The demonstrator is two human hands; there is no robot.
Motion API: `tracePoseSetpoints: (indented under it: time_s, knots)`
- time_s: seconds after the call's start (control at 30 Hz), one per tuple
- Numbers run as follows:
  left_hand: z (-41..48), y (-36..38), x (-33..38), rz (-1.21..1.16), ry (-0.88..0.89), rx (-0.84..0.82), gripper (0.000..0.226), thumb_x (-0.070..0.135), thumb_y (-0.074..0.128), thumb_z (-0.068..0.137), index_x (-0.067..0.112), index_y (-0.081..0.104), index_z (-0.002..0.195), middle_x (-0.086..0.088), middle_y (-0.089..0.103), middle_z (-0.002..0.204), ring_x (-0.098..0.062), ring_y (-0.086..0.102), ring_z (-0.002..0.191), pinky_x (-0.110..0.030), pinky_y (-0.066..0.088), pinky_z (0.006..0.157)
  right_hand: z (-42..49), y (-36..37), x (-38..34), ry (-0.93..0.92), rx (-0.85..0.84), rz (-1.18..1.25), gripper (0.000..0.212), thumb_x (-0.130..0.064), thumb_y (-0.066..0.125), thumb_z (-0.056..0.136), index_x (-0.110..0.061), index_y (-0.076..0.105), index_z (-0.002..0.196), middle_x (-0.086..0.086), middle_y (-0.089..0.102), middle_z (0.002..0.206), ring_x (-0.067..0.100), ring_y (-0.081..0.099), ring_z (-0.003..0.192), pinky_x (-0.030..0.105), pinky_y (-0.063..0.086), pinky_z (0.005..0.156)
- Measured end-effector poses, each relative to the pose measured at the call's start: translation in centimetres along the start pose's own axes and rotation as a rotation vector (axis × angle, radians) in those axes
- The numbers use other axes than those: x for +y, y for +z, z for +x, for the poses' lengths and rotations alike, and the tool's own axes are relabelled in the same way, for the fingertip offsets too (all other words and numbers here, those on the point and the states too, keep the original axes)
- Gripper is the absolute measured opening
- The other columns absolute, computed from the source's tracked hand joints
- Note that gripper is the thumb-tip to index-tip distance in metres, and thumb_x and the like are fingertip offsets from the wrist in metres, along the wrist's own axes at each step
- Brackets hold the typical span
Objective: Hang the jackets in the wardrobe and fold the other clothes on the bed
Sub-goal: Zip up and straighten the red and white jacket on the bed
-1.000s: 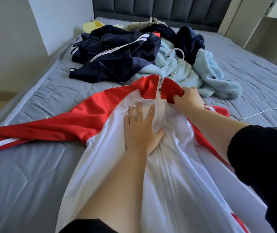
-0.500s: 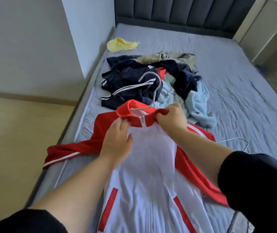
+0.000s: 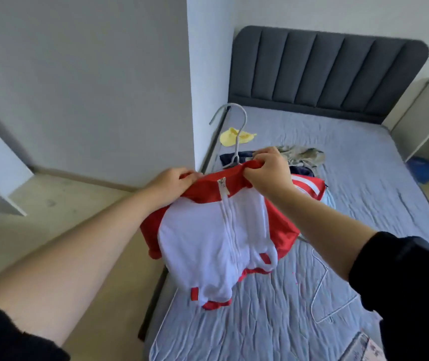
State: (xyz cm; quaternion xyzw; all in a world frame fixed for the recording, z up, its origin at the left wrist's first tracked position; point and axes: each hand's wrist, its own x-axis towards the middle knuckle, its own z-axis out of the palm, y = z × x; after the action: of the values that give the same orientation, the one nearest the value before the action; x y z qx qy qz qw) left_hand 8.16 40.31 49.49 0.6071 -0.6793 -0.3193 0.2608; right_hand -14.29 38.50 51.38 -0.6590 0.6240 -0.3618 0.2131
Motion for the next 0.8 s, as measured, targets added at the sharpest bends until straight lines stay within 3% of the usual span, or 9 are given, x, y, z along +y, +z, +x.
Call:
tracePoseSetpoints:
  time_s: [0.07,0.13,0.2,0.3,0.37,0.47,0.57,0.67,0.8]
  knots:
    - [-1.5,-4.1,1.3,-0.030,0.047,-0.023,0.014,0.032,0.061,0.092,0.031,0.065,0.105,0.013,0.066,0.100,-0.009,0.062,0.103,-0.001,0.039,0.075,0.3,-0.9,-3.8,-0.066,0.005,0.008,0.009,-0.007,0.063,0.073,-0.007,0.064,0.065,-0.004,0.050,0.101,0.012,0.051,0.079,0.021,0.045,0.069]
    - [-2.6,-7.4,2.1,0.023,0.025,-0.041,0.028,0.027,0.066,0.089,0.022,0.064,0.116,0.008,0.065,0.110,-0.011,0.060,0.105,-0.012,0.042,0.087,0.4,-1.3,-7.0,-0.130,0.007,0.011,0.006,-0.004,0.063,0.074,-0.006,0.064,0.068,-0.002,0.050,0.104,0.011,0.049,0.082,0.007,0.038,0.063]
    - [-3.3,-10.3,2.7,0.130,-0.035,-0.109,0.010,0.027,0.067,0.087,0.020,0.067,0.095,0.003,0.067,0.094,-0.016,0.062,0.089,-0.025,0.047,0.078,0.6,-1.3,-9.6,-0.201,0.010,0.013,0.006,-0.001,0.067,0.074,-0.003,0.063,0.070,0.000,0.050,0.106,0.010,0.049,0.085,0.008,0.034,0.062]
    - [-4.2,-13.5,3.9,0.196,-0.101,-0.087,0.020,0.031,0.071,0.082,0.014,0.068,0.072,0.006,0.063,0.065,-0.011,0.055,0.061,-0.021,0.042,0.056,0.8,-1.3,-12.5,-0.267,-0.007,0.015,0.008,0.001,0.073,0.074,0.003,0.067,0.079,0.003,0.053,0.106,0.012,0.049,0.086,0.013,0.034,0.070]
    - [-4.6,-14.8,4.5,0.170,-0.050,0.117,0.026,0.033,0.075,0.078,0.011,0.067,0.068,0.005,0.058,0.058,-0.010,0.049,0.055,-0.017,0.037,0.050,1.2,-1.5,-14.0,-0.286,-0.010,0.025,0.012,0.007,0.070,0.074,0.001,0.069,0.084,0.007,0.055,0.107,0.015,0.051,0.088,0.014,0.036,0.071]
    - [-5.4,-15.8,5.4,0.145,0.098,0.505,0.021,0.024,0.076,0.078,0.015,0.062,0.066,0.007,0.049,0.053,-0.014,0.046,0.053,-0.014,0.030,0.045,2.1,-1.8,-15.8,-0.283,-0.024,0.139,0.044,0.016,0.050,0.072,-0.008,0.066,0.106,0.006,0.058,0.110,0.013,0.054,0.089,0.007,0.041,0.071]
    - [-6.2,-16.1,5.3,0.193,0.183,0.730,0.023,0.016,0.073,0.077,0.009,0.056,0.064,0.002,0.048,0.055,-0.025,0.047,0.057,-0.027,0.026,0.052,3.6,-2.0,-17.3,-0.175,-0.186,0.363,0.053,0.008,0.042,0.081,-0.012,0.049,0.130,0.007,0.058,0.118,0.017,0.057,0.093,0.024,0.047,0.080]
    - [-6.8,-16.5,4.8,0.223,0.175,0.858,0.024,0.015,0.072,0.077,0.008,0.053,0.065,0.001,0.047,0.056,-0.026,0.045,0.058,-0.030,0.026,0.054,4.9,-1.6,-17.7,-0.179,-0.295,0.179,0.021,-0.016,0.046,0.096,-0.010,0.062,0.108,-0.001,0.058,0.084,0.013,0.052,0.071,0.022,0.040,0.064]
    - [-7.1,-17.3,4.2,0.279,0.143,0.961,0.019,0.010,0.070,0.078,0.007,0.053,0.069,-0.005,0.053,0.062,-0.027,0.047,0.061,-0.029,0.027,0.056,5.5,0.5,-17.9,-0.285,-0.238,0.056,0.037,-0.022,0.056,0.094,-0.011,0.047,0.059,-0.003,0.037,0.052,0.015,0.034,0.051,0.018,0.025,0.042]
